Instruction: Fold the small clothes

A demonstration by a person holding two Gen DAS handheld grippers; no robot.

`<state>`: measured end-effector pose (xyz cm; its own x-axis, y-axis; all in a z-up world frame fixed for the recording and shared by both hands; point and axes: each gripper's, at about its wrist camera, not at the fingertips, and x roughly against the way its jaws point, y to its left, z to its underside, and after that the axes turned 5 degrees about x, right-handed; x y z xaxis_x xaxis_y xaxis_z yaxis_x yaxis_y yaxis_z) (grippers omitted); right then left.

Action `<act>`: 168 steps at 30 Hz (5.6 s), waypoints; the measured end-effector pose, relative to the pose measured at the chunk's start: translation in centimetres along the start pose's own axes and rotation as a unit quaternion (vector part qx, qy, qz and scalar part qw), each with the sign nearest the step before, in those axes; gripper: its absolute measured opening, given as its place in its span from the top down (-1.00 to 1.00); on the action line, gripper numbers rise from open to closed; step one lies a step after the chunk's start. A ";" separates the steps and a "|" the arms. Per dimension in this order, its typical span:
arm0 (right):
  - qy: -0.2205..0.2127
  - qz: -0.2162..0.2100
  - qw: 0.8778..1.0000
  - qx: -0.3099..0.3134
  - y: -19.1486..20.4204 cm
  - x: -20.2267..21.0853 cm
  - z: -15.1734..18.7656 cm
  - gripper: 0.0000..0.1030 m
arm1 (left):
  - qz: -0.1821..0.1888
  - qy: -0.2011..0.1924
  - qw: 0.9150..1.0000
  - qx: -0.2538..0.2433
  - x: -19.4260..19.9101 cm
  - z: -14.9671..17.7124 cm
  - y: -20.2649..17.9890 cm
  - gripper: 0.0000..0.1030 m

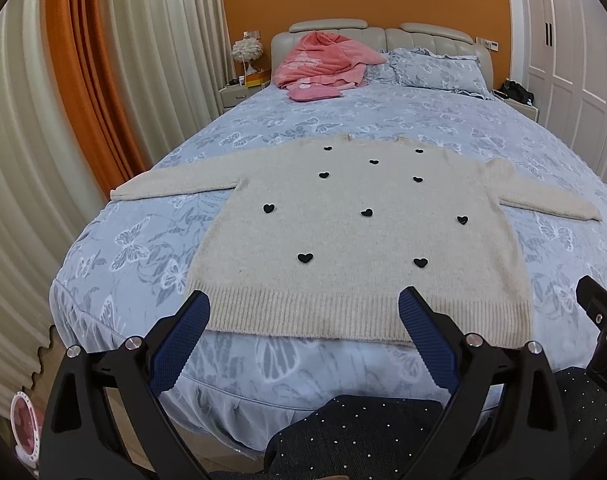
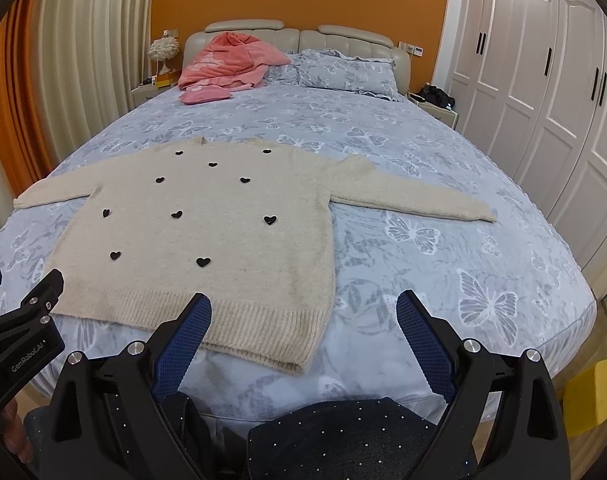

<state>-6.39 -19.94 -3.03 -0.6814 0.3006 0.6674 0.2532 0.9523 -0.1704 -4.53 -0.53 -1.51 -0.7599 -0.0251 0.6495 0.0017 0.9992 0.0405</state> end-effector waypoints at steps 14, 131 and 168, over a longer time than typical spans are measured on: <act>0.000 0.001 1.000 0.003 0.0 0.0 0.1 -0.78 | -0.002 -0.001 1.000 0.000 0.1 0.2 -0.3 -0.81; 0.074 -0.110 0.991 0.017 -5.5 -31.5 -12.9 -0.27 | 0.142 0.167 0.943 0.250 -37.0 -15.1 0.0 -0.42; 0.131 -0.151 0.979 -0.038 -1.7 -22.6 -6.5 0.17 | -0.096 0.082 0.850 0.511 -41.4 -16.9 41.4 0.90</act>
<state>13.01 -28.71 -13.10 -0.5353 -0.0282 0.8442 0.1235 0.9861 0.1113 37.97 41.34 -13.93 -0.5813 -0.1109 0.8061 -0.7413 0.4805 -0.4685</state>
